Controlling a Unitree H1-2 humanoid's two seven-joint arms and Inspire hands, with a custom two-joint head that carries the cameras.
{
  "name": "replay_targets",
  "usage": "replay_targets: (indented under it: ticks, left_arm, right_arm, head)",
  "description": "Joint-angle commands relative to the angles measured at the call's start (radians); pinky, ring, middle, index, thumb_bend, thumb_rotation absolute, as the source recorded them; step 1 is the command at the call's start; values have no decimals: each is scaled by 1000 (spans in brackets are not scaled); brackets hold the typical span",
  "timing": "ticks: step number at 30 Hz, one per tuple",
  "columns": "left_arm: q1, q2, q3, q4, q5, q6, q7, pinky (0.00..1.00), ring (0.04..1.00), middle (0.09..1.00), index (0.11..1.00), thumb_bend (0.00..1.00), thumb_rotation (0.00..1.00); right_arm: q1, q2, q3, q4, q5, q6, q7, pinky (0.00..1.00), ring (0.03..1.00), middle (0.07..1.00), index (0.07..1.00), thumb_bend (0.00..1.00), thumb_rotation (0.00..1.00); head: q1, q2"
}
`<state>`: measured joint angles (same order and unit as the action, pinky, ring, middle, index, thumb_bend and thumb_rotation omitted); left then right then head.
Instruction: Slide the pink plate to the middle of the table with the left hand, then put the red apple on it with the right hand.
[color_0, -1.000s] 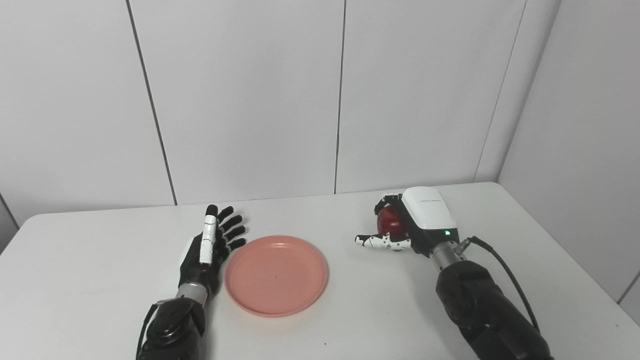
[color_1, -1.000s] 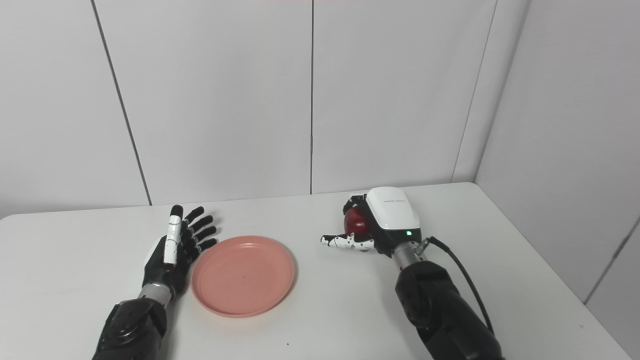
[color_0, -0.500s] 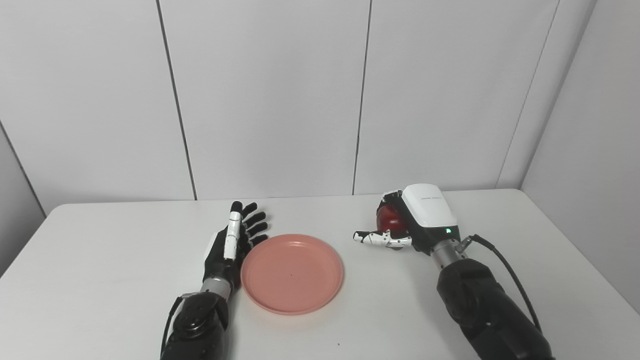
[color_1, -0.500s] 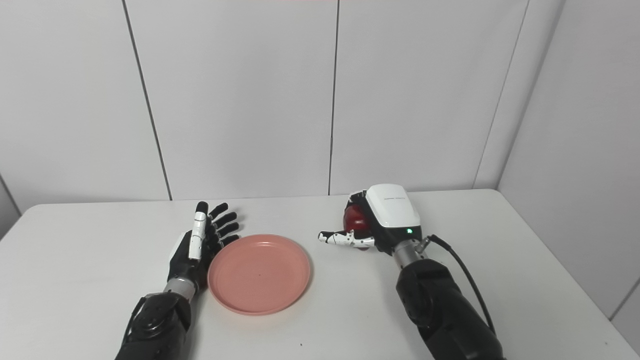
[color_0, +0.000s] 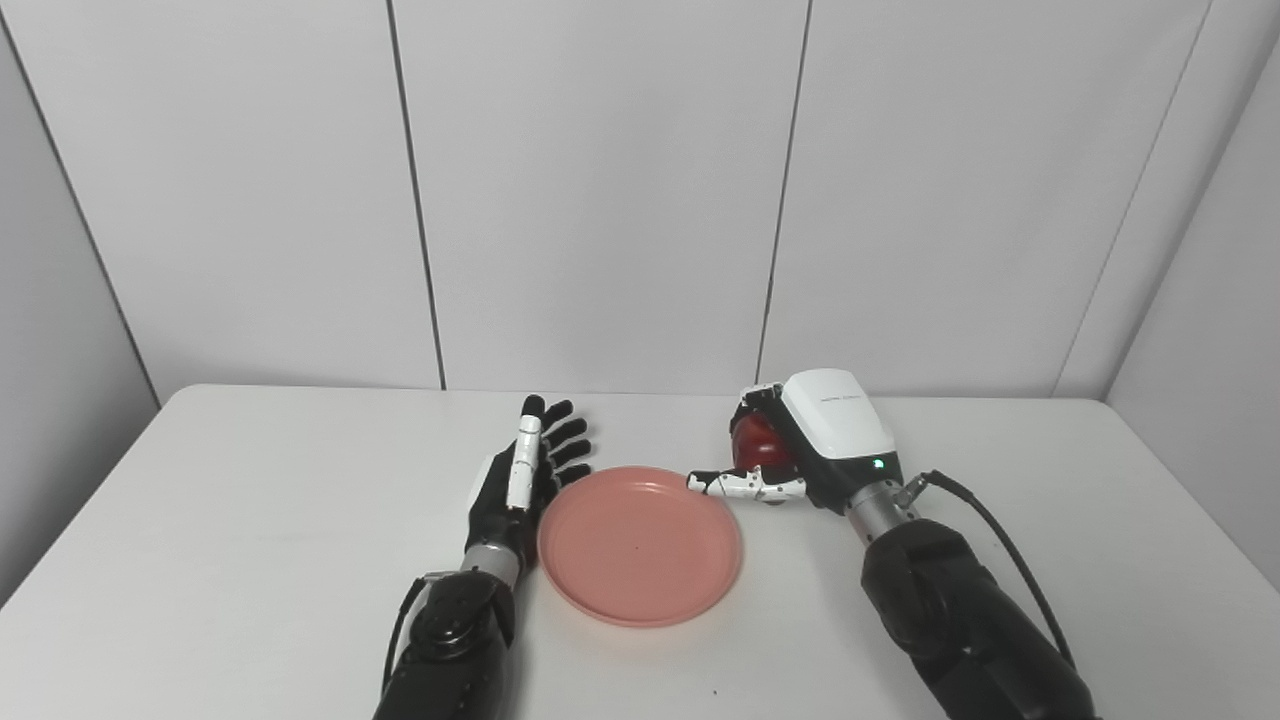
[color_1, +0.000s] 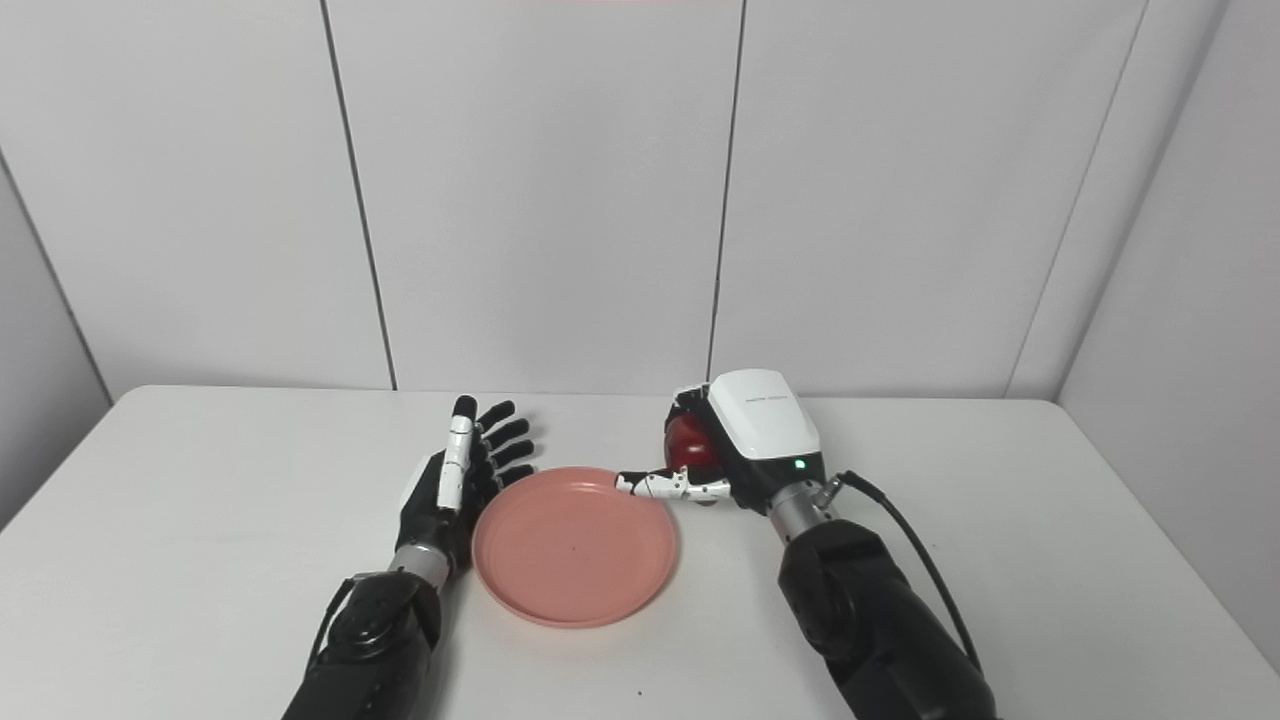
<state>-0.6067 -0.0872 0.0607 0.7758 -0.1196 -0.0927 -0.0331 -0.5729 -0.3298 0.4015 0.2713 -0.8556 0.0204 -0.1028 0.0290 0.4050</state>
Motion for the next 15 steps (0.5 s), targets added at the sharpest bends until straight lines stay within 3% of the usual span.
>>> replay_targets:
  ticks: [1,8,15]
  left_arm:
    - [9,-9,-7,45,12,28,13,755,809,833,815,706,1000]
    - [4,-21,-10,61,10,12,18,758,809,836,824,714,1000]
    - [-4,-30,-15,84,22,2,33,763,798,815,819,727,1000]
  right_arm:
    - [-67,12,1,-10,-10,-49,-34,199,270,370,455,602,733]
    - [-96,52,17,22,-9,-90,-37,203,275,368,434,613,777]
    - [-117,84,34,12,-16,-75,0,241,323,415,464,626,809]
  head:
    - [1,0]
    - [39,-6]
    - [57,-6]
